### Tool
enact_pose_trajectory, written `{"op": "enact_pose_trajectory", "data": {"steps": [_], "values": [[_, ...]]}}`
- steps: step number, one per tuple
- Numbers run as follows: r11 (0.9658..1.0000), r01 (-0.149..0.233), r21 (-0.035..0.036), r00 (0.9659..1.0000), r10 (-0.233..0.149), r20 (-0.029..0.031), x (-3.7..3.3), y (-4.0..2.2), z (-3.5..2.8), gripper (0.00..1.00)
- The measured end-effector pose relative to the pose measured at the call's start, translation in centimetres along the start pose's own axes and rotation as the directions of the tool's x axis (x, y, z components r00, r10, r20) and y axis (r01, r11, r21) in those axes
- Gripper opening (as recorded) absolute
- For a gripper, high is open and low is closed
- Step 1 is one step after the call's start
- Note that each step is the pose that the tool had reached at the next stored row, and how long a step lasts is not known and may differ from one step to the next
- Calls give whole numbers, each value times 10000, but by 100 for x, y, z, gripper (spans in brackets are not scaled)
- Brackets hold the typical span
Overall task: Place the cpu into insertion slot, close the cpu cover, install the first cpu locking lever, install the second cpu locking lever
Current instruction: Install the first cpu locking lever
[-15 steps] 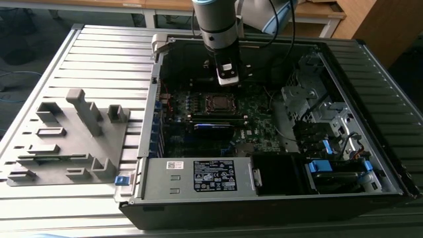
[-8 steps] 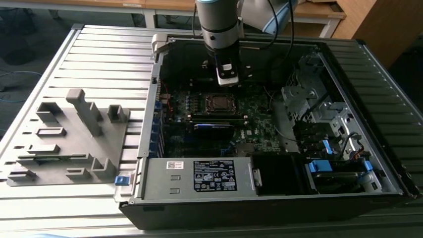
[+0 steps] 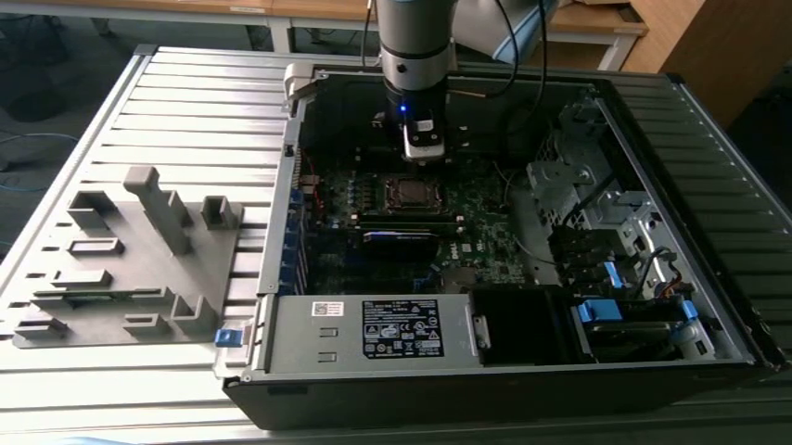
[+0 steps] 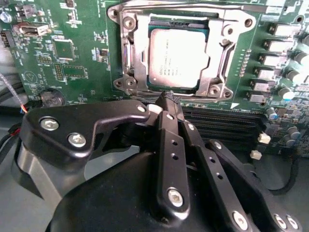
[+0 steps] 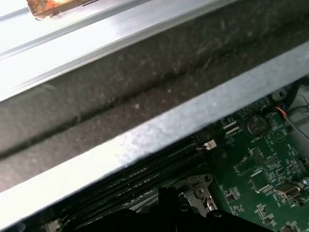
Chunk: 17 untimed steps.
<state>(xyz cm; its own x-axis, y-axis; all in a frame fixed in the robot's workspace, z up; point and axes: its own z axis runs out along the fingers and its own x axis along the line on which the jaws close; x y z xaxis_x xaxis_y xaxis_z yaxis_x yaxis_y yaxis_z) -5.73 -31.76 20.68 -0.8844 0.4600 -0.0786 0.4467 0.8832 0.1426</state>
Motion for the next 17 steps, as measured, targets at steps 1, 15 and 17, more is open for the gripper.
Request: {"op": "enact_pose_trajectory", "data": {"steps": [1, 15, 17], "values": [[10000, 0, 0, 10000, 0, -1, 0, 0, 0, 11], [9992, 376, 106, 9993, -376, -3, -13, 12, -58, 11], [9983, 573, 145, 9984, -573, -12, -13, 13, -54, 11]]}}
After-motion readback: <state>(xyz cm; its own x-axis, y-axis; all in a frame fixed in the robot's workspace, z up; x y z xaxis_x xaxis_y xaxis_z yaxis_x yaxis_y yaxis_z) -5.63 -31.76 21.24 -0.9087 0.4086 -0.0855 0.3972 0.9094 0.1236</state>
